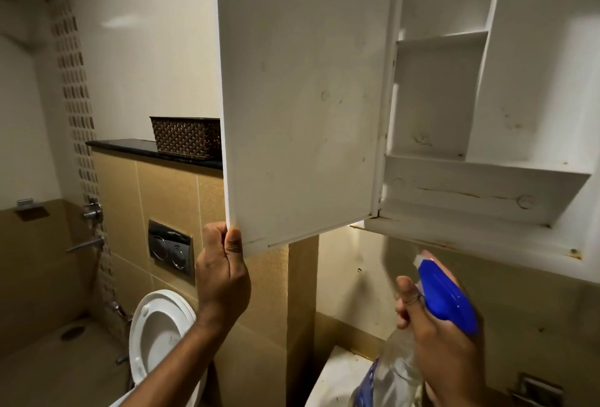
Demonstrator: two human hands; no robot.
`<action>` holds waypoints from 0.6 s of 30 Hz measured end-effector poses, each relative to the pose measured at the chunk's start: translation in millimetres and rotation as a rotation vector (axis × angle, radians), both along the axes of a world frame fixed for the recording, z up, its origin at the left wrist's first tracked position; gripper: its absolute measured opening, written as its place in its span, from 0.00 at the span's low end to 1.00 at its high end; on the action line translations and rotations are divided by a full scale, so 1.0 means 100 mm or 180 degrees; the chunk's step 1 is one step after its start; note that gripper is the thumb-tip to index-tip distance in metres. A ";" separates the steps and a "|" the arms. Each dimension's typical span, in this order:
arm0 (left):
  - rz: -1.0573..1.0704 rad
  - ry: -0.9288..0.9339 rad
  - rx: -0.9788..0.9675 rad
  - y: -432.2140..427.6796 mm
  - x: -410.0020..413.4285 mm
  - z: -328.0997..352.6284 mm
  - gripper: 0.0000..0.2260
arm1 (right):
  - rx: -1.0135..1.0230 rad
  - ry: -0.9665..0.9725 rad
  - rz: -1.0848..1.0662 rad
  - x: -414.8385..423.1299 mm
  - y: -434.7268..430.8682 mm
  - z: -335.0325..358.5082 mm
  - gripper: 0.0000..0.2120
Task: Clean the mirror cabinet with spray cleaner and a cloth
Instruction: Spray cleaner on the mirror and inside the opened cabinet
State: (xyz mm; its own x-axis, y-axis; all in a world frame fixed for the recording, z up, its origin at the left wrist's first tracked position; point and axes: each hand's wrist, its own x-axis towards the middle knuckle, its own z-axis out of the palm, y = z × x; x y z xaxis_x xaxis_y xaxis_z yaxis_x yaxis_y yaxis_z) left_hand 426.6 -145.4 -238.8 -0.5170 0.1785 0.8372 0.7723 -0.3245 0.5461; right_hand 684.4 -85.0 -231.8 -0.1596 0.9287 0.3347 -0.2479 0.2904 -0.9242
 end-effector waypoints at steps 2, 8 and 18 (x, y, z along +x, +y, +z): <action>0.0028 -0.0001 -0.0006 -0.01 0.00 0.00 0.24 | 0.0045 -0.0019 -0.0103 -0.02 -0.04 0.00 0.23; 0.0086 -0.0040 -0.0051 -0.02 0.02 -0.01 0.25 | 0.0629 -0.0292 0.0489 -0.06 -0.14 0.16 0.23; 0.0045 -0.0043 -0.0058 -0.04 0.04 0.00 0.26 | 0.0648 -0.0556 0.1033 -0.39 -0.41 0.25 0.37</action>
State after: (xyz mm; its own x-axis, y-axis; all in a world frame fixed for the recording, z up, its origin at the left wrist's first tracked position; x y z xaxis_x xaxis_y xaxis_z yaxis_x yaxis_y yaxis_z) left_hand 430.5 -149.1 -238.7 -0.5308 0.1864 0.8267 0.7692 -0.3035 0.5623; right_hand 645.5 -126.0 -207.0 -0.5037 0.7385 0.4482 -0.2013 0.4042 -0.8922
